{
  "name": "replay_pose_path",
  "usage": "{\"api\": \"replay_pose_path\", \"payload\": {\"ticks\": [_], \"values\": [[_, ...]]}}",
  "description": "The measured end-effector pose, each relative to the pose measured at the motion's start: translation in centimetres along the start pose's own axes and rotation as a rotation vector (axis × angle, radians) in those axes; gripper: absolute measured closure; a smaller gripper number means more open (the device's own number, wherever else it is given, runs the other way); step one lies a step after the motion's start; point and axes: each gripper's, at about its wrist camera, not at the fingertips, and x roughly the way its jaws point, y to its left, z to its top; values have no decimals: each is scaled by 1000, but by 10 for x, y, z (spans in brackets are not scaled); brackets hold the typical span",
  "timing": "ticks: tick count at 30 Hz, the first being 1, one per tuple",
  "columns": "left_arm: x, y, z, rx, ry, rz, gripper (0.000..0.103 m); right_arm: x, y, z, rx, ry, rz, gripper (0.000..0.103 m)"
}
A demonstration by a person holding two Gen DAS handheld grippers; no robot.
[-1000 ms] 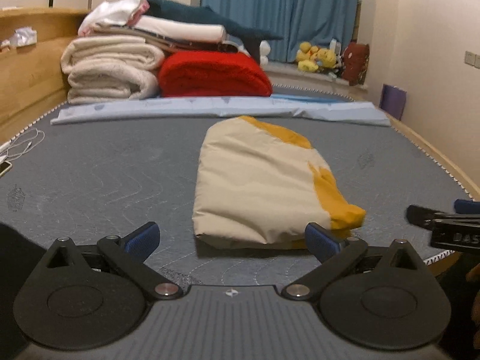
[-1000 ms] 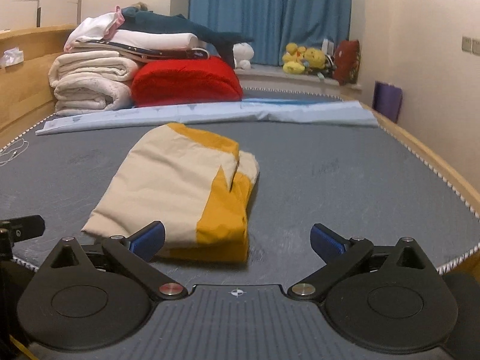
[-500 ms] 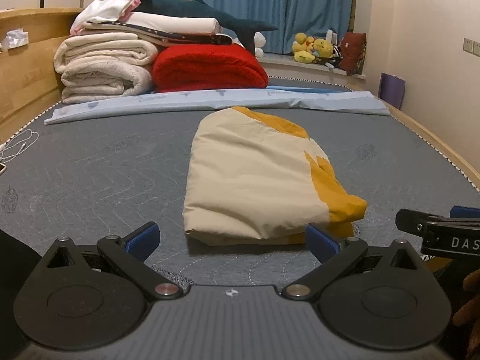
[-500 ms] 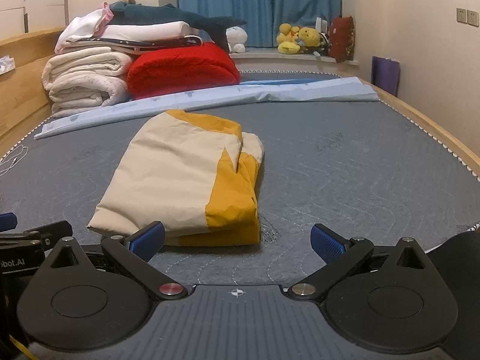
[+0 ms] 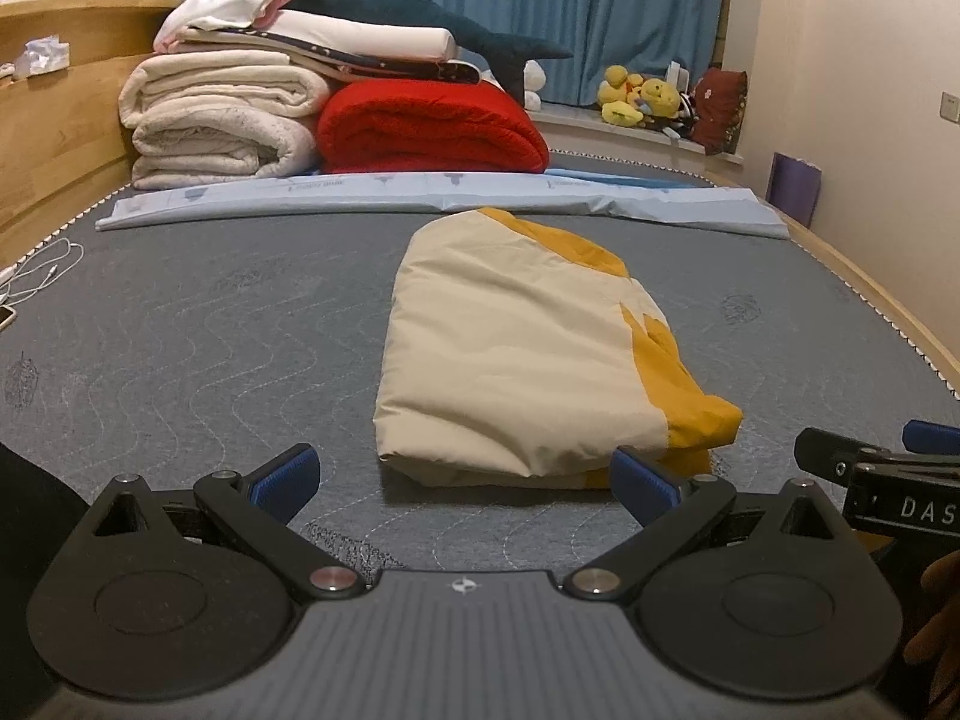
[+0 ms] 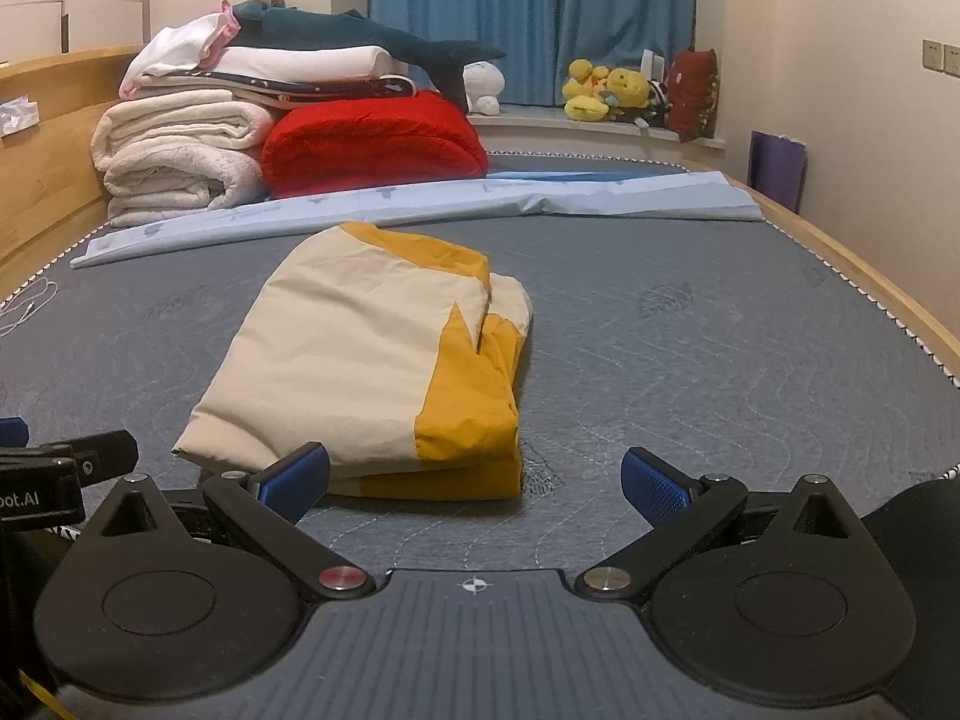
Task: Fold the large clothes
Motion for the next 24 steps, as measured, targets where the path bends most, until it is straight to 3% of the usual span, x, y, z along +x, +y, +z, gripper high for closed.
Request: {"api": "replay_pose_path", "payload": {"ticks": [24], "values": [[-2,-3,-2,28,-8,-14,0,1,1,1,1,2,0,1]]}}
